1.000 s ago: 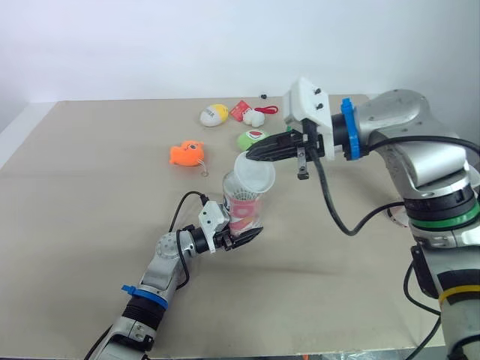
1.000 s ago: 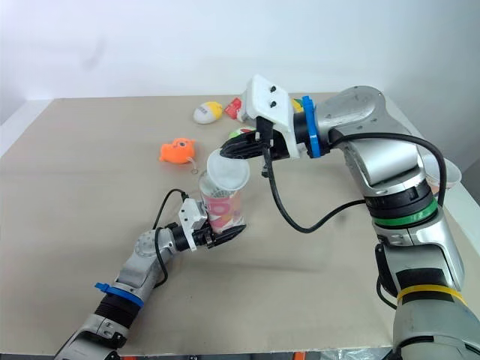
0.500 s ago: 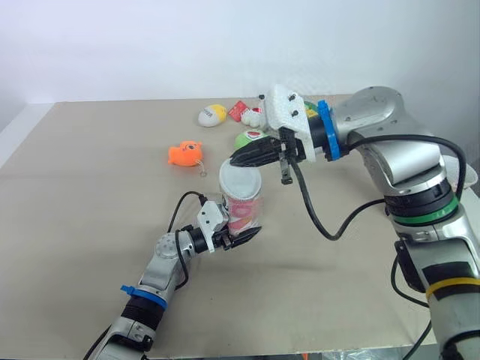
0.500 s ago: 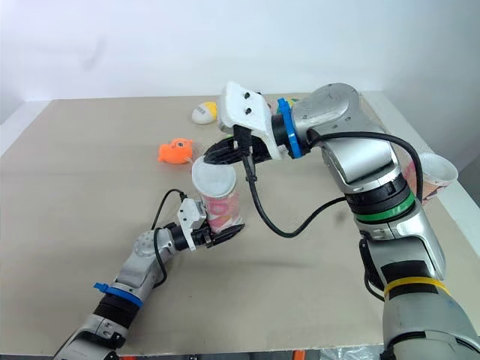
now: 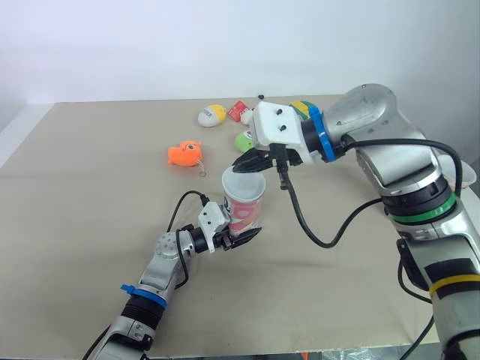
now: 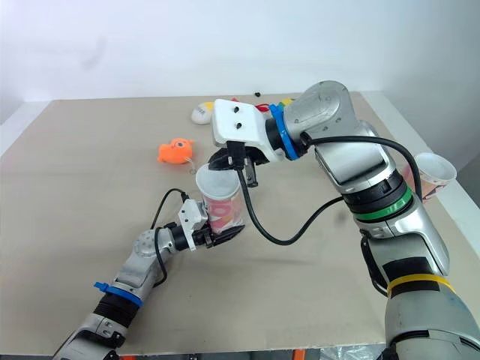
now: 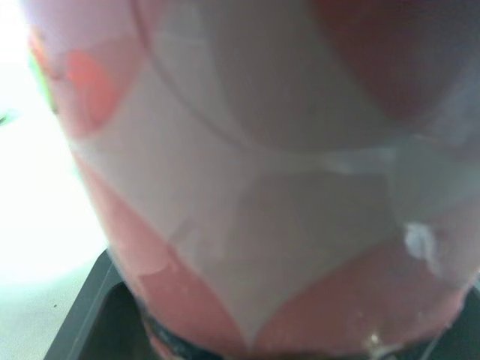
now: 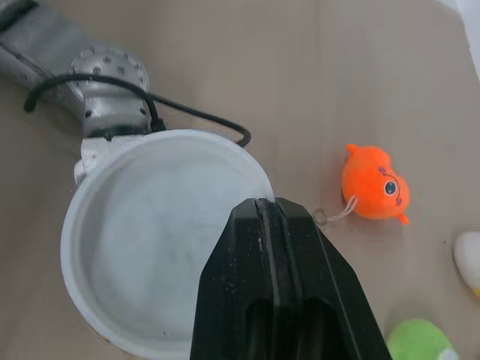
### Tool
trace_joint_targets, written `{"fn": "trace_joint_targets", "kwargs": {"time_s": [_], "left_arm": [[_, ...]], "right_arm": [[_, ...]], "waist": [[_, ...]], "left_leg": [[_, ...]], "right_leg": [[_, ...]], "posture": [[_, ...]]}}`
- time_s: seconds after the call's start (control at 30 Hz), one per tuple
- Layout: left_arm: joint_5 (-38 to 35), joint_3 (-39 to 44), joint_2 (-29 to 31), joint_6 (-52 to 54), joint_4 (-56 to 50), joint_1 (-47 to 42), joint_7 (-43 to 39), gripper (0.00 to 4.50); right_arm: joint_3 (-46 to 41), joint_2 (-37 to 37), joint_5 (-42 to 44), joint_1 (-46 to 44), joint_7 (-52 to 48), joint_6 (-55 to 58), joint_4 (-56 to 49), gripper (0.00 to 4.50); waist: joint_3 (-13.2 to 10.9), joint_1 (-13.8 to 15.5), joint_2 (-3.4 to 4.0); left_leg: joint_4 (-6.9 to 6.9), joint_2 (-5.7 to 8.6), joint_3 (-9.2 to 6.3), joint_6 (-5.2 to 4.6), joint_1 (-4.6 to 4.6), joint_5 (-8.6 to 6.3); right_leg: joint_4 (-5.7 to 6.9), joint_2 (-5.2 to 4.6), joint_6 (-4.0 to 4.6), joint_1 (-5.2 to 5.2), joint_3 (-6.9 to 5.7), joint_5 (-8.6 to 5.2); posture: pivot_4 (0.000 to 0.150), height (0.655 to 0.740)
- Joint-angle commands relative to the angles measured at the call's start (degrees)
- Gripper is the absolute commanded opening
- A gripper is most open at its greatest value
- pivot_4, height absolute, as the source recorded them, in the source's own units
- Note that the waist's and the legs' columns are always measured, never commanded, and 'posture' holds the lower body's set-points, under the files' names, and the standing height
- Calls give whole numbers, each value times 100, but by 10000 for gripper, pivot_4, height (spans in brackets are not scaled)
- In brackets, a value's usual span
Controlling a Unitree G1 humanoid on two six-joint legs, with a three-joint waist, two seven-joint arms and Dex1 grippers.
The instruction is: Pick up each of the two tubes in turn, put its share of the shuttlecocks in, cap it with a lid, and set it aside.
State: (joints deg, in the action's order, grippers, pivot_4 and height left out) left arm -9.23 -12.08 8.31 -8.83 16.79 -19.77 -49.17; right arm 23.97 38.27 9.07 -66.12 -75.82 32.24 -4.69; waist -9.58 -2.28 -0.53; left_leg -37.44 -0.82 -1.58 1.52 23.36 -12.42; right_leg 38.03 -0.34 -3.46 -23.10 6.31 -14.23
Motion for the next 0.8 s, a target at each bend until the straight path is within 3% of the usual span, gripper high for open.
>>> {"fn": "trace_joint_targets", "kwargs": {"time_s": [0.03, 0.8], "left_arm": [[82, -62, 26, 91, 233, 88, 51, 29917], [93, -108, 36, 123, 221, 86, 0, 29917]], "right_arm": [[-83, 27, -104, -189, -63, -158, -24, 296], [58, 74, -594, -122, -342, -548, 16, 296]], "waist": [[0, 0, 0], [0, 0, 0]], "left_leg": [[0, 0, 0, 0, 0, 0], [1, 3, 0, 0, 0, 0]], "right_leg": [[0, 0, 0, 0, 0, 0], [-1, -5, 10, 0, 0, -7]], "posture": [[1500, 7400], [1500, 7400]]}}
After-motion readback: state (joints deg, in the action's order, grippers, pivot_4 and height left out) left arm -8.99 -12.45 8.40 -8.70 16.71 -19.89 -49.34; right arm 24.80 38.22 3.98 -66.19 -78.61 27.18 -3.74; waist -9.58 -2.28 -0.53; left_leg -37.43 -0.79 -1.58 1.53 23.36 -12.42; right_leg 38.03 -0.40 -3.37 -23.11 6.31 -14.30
